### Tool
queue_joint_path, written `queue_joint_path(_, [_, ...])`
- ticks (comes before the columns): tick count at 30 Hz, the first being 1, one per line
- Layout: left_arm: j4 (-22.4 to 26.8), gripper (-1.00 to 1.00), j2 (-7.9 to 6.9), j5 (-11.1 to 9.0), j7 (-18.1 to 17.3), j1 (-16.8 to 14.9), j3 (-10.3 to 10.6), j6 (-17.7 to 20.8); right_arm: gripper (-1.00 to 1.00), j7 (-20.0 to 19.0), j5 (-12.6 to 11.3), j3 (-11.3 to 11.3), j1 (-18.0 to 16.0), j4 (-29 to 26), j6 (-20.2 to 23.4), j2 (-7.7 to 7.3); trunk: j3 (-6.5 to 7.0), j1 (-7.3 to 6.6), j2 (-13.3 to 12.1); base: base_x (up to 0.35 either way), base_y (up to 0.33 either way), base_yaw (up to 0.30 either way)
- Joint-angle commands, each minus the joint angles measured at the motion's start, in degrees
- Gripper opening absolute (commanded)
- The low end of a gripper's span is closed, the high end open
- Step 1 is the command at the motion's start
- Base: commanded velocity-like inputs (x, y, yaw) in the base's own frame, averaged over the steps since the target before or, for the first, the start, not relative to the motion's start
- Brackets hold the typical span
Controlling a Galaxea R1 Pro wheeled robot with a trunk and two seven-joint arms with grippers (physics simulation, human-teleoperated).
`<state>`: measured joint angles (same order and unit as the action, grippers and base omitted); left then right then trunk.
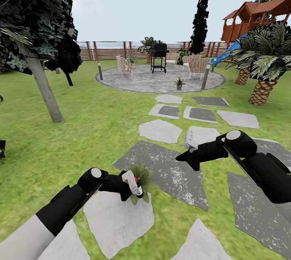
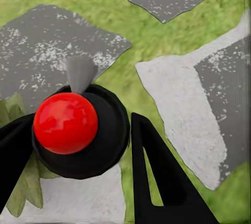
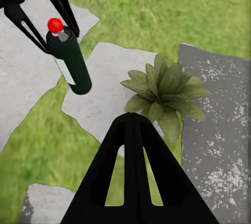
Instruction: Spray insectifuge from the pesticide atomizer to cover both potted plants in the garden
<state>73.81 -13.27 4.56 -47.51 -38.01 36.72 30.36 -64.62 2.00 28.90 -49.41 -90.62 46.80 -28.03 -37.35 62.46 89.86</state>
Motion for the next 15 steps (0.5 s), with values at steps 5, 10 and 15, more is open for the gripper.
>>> queue_joint_path(5, [0.06, -1.00, 3.10, 9.51, -6.79, -0.71, 0.01, 1.79, -1.00, -0.53, 0.50, 0.36, -1.17, 0.04, 0.31, -0.01, -0.06, 0.00, 0.03, 0.000, 0.000, 0.000])
queue_joint_path(10, [0.10, -1.00, 5.84, 15.10, -9.92, -0.87, -0.12, 2.95, -1.00, -0.77, 0.48, 0.44, -2.20, 0.08, 0.56, 0.03, -0.06, 0.00, 0.03, 0.000, 0.000, 0.000])
queue_joint_path(15, [0.11, -1.00, 7.13, 16.05, -10.46, -0.91, -0.10, 3.15, -1.00, -0.83, 0.51, 0.47, -2.44, 0.09, 0.99, 0.54, -0.06, 0.00, 0.03, 0.000, 0.000, 0.000])
